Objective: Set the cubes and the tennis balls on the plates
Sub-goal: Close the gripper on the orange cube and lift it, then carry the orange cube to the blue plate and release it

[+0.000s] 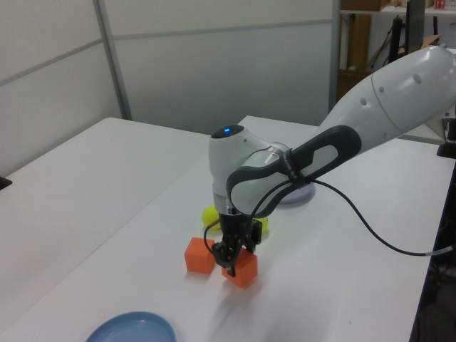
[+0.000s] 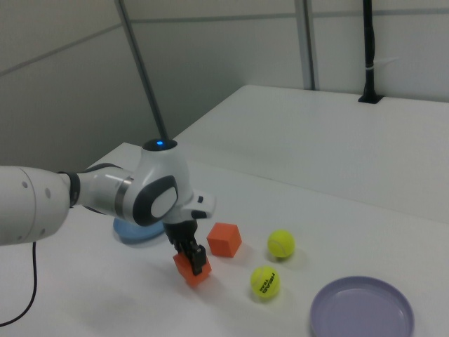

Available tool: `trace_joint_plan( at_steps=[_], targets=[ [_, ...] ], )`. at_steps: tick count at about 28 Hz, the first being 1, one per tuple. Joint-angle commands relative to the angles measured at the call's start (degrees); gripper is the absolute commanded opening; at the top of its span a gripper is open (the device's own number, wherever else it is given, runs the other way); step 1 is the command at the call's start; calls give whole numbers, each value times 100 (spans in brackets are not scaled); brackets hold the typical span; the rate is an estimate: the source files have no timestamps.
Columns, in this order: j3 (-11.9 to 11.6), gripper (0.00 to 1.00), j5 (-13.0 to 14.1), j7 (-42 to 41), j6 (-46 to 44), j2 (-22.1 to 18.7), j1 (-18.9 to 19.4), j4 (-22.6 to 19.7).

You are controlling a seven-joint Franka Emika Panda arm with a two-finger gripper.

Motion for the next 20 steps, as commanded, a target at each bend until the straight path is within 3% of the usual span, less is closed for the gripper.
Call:
trace_joint_plan(
  at_steps=[1,7,14,20],
  targets=[
    [38,0,-113,311,35,-199,267,266],
    [82,0,-113,478,53,-111,636,740],
    [82,0,-122,478,123,371,1014,1443],
    [82,0,-157,513,509,671,1348,1620]
  ],
)
